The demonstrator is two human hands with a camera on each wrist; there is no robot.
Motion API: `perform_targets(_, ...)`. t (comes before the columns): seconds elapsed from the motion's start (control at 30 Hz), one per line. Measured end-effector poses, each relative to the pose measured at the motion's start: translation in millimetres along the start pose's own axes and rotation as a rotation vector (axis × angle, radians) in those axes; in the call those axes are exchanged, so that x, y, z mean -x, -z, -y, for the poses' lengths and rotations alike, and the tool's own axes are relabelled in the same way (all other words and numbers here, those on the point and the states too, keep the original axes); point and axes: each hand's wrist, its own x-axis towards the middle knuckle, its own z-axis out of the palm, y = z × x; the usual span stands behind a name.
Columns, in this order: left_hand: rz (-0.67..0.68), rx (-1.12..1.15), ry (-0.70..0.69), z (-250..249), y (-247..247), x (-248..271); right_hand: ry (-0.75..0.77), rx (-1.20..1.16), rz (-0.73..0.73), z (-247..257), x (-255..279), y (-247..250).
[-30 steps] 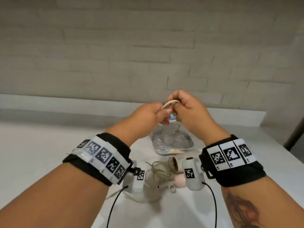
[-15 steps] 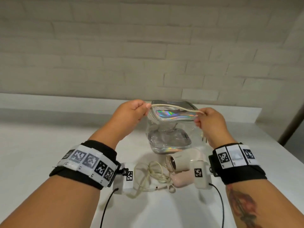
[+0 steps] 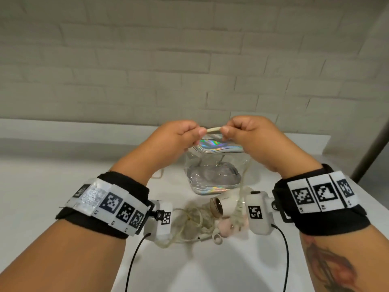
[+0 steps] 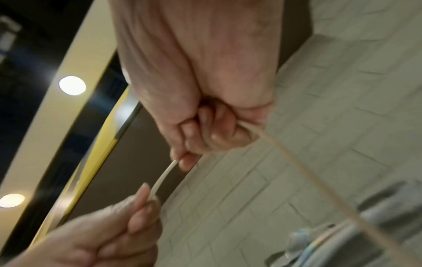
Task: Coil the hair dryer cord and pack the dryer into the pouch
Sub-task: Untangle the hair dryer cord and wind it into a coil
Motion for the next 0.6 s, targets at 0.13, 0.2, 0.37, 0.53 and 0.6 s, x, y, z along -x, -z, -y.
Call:
perform_targets(0.13,-0.11,0.16,0.069,13,15,4,-0.108,-0.101,-0.294,-26,-7,5)
perform_targets(0.2,-0.137,0.158,0.083,14,14,4,-0.112,0.003,-0.305,-30,-7,0)
perform_targets(0.37,-0.123,0.048,0.096,8,-2,0,-0.049,0.134,-0.131,-15,-11,-21)
perform_targets(0.53,-0.055,-0.038,0.033,-15,-26,-6,0.143,0.263,-0.133,22,-12,-40)
perform_targets(0.6,-0.054,-0.037,-0.006,-21,-28,-6,0.158,0.296,-0.198,28,-13,-40)
